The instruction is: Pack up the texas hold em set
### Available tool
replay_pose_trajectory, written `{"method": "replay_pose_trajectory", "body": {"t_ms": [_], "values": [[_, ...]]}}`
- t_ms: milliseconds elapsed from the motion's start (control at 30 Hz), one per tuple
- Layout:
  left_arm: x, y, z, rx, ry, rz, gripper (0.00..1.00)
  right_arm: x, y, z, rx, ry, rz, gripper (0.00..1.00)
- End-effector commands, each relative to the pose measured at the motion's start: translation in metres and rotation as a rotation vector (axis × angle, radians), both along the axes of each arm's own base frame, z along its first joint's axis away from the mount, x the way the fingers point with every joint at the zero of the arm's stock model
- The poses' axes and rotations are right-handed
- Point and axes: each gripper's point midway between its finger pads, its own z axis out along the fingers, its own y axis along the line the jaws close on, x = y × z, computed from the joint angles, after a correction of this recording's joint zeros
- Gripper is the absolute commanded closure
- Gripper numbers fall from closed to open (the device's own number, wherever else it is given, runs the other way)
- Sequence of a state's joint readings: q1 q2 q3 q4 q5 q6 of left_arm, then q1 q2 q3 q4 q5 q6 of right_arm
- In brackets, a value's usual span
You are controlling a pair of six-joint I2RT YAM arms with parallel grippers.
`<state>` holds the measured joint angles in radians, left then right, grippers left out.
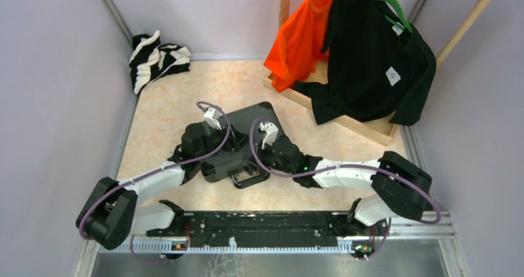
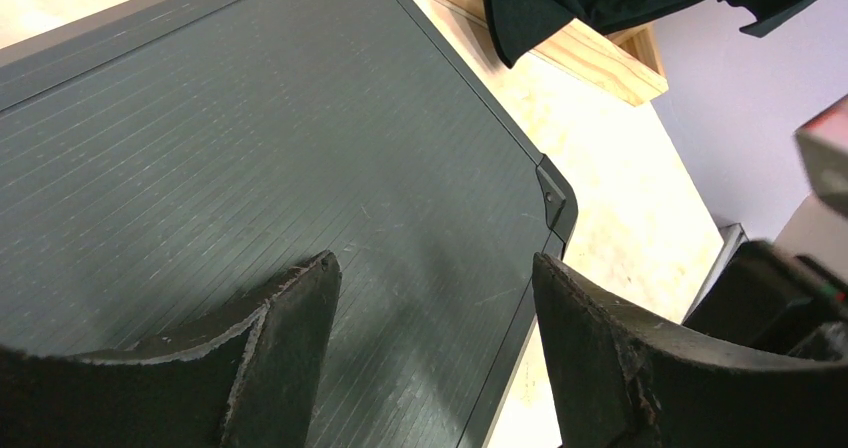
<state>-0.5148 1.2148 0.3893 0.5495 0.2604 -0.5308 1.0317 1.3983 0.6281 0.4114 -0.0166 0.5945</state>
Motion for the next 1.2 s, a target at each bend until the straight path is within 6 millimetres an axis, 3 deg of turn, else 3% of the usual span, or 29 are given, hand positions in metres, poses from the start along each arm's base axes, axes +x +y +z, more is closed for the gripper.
{"method": "replay_pose_trajectory", "body": {"t_ms": [0,200,433,467,633,733,967,1000,1167], "values": [[-0.075,0.049,-0.128,0.287,0.464,0.026,0.20,-0.007,0.013,-0.011,0.016,-0.003,0.015,1.00],[-0.078,0.049,-0.130,0.280,0.467,0.024,0.19,-0.011,0.009,-0.048,-0.011,0.073,-0.006,1.00],[-0.076,0.048,-0.127,0.279,0.459,0.018,0.18,0.006,0.002,-0.075,-0.042,0.094,-0.073,1.00],[-0.076,0.048,-0.127,0.280,0.459,0.016,0.18,0.008,0.001,-0.087,-0.070,0.106,-0.083,1.00],[-0.076,0.047,-0.127,0.279,0.458,0.014,0.17,0.016,0.000,-0.089,-0.086,0.086,-0.107,1.00],[-0.076,0.045,-0.124,0.268,0.445,-0.001,0.10,0.022,-0.004,-0.093,-0.111,0.078,-0.132,1.00],[-0.071,0.043,-0.104,0.227,0.368,0.007,0.01,0.039,-0.031,-0.121,-0.216,0.098,-0.239,1.00],[-0.069,0.044,-0.101,0.224,0.355,0.011,0.01,0.038,-0.031,-0.120,-0.216,0.092,-0.231,1.00],[-0.064,0.049,-0.093,0.228,0.315,0.052,0.01,0.025,-0.009,-0.076,-0.219,-0.047,-0.145,1.00]]}}
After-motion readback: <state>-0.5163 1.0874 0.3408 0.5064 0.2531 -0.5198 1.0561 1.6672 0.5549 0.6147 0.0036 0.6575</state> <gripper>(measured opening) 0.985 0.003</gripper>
